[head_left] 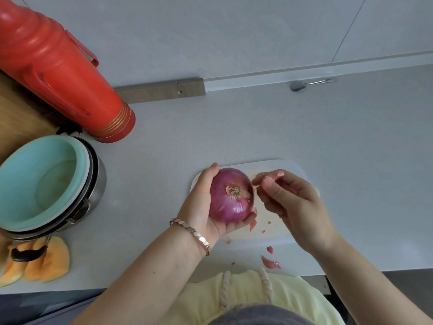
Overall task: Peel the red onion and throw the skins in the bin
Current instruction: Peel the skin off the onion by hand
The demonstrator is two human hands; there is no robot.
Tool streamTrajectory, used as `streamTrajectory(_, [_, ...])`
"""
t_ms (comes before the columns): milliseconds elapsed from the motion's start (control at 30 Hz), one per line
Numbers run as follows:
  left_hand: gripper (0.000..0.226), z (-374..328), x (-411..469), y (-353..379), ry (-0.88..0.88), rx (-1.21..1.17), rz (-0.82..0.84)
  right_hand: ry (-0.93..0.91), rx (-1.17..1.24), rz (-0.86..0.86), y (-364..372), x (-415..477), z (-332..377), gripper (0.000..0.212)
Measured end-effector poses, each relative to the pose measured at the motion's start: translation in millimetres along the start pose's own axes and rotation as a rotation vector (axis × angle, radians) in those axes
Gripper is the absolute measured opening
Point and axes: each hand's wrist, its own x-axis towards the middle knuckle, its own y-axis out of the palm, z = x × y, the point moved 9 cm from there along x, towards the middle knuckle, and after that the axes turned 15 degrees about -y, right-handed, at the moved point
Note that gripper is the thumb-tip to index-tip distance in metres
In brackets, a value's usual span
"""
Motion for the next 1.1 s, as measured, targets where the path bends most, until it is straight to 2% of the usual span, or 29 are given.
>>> streamTrajectory(133, [0.038,-3.0,-2.8,-0.7,0.031,0.040,-0.028,0.042,0.163,-0.032,-3.3,2.2,0.1,0.019])
streamTrajectory(267, [0.037,-7.0,-5.4,1.5,0.086,0.097,-0.019,-0.007,0.005,0.028,-0.7,2.3,6.0,0.034])
streamTrajectory(400, [0.049,-12.6,-6.1,2.0,0.159,0.149,-0.011,-0.091,-0.050,0.112,8.8,3.0,14.9,0.020])
streamTrajectory(467, [0.058,-14.9,-6.3,2.6,0.192,0.172,-0.005,-0.105,-0.018,0.135,12.0,2.8,17.9,0.004])
streamTrajectory(500, [0.064,-15.4,-6.7,3.2,0.202,0.177,0.001,-0.108,-0.002,0.132,11.6,2.8,17.6,0.009])
streamTrajectory(567, [0.074,-15.3,-7.6,2.9,0.209,0.174,0.000,-0.077,0.017,0.109,10.8,2.9,15.4,0.034])
streamTrajectory(633, [0.069,-14.6,-7.9,3.5,0.203,0.176,0.002,-0.035,0.023,0.042,8.2,3.5,12.7,0.041])
streamTrajectory(733, [0.048,-13.0,-7.7,5.5,0.185,0.168,0.015,0.025,0.033,-0.025,5.2,3.8,7.3,0.035])
streamTrajectory(867, [0.056,-15.5,-7.3,4.2,0.197,0.184,-0.002,-0.067,-0.144,-0.010,3.0,2.9,19.2,0.023])
streamTrajectory(967, [0.069,-16.6,-7.5,4.1,0.206,0.208,-0.009,-0.200,-0.350,0.079,10.9,1.3,32.5,0.020])
streamTrajectory(1100, [0.054,-15.2,-6.7,5.2,0.192,0.186,0.007,-0.327,-0.586,0.127,18.8,-1.5,41.4,0.030])
